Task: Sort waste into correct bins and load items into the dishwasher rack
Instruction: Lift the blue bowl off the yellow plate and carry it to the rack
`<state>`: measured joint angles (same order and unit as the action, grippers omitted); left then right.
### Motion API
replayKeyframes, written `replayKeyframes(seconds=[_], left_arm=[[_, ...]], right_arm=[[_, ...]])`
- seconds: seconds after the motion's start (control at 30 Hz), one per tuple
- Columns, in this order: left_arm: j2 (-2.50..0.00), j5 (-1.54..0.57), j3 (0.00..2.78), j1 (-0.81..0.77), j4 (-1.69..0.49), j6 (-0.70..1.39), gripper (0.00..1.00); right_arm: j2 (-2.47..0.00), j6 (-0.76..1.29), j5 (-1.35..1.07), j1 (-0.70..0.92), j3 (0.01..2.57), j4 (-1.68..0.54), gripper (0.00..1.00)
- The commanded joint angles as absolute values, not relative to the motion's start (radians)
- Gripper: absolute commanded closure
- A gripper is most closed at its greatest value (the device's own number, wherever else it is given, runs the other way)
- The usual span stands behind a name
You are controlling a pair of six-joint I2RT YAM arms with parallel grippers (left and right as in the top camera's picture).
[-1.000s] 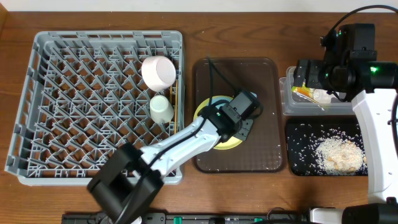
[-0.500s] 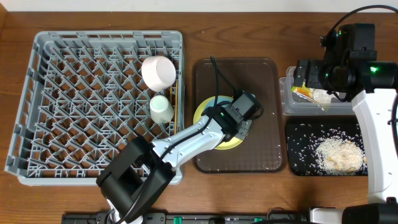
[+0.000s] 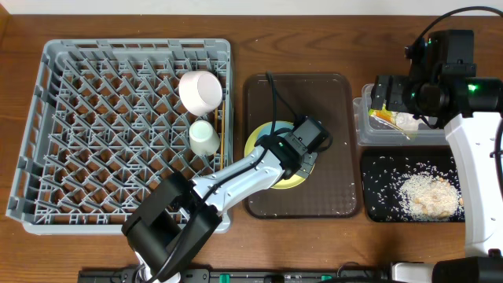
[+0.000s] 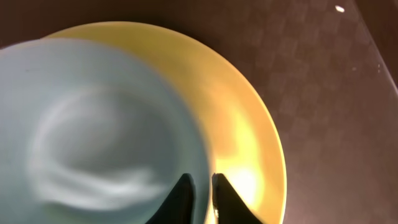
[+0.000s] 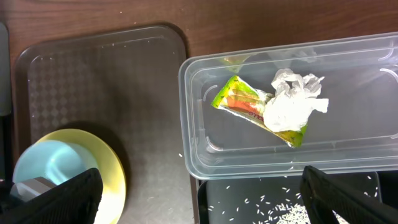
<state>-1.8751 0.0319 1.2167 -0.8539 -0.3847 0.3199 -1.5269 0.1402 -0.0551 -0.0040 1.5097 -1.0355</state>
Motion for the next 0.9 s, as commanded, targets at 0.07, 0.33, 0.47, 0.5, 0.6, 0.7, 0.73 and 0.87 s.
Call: replayKeyframes(seconds=[0.07,0.33,0.47,0.5,0.6,0.7,0.73,0.87], left_arm=[[-1.882,0.038,1.199,-0.855,-0.387,0.32,0.94],[-1.766,-0.084,1.282,-0.835,-0.496,0.326,0.94],[-1.604,-0.262,1.297,-0.762,-0.561,0.417,0.94],[-1.559,-0.318,1.297,-0.73,-0.577,0.433,0.94],[-1.44,-0.513,1.296,-0.606,-0.64,0.443,0.94],[-1.349,-0.724,1.296,-0.441,-0.749,0.447,0.94],[-1.33,-0.768,1.293,-0.393,-0.782,0.445,0.94],[-1.283,-0.931,1.245,-0.216,-0.857,0.358,0.94]], right_arm=[[-1.529,0.13,-0.053,0.003,1.514,-1.037,0.01],[-1.529,0.13,-0.053,0.003,1.515,-1.037,0.01],[-1.529,0.13,-0.053,0.003,1.514,-1.037,0.01],[-1.529,0.13,-0.053,0.003,1.514,-1.037,0.01],[-1.529,0.13,-0.053,0.003,1.514,-1.037,0.01],[-1.529,0.13,-0.053,0.003,1.514,-1.037,0.01],[-1.529,0.13,-0.053,0.003,1.514,-1.037,0.01],[-1.529,0.13,-0.053,0.003,1.515,-1.037,0.01]])
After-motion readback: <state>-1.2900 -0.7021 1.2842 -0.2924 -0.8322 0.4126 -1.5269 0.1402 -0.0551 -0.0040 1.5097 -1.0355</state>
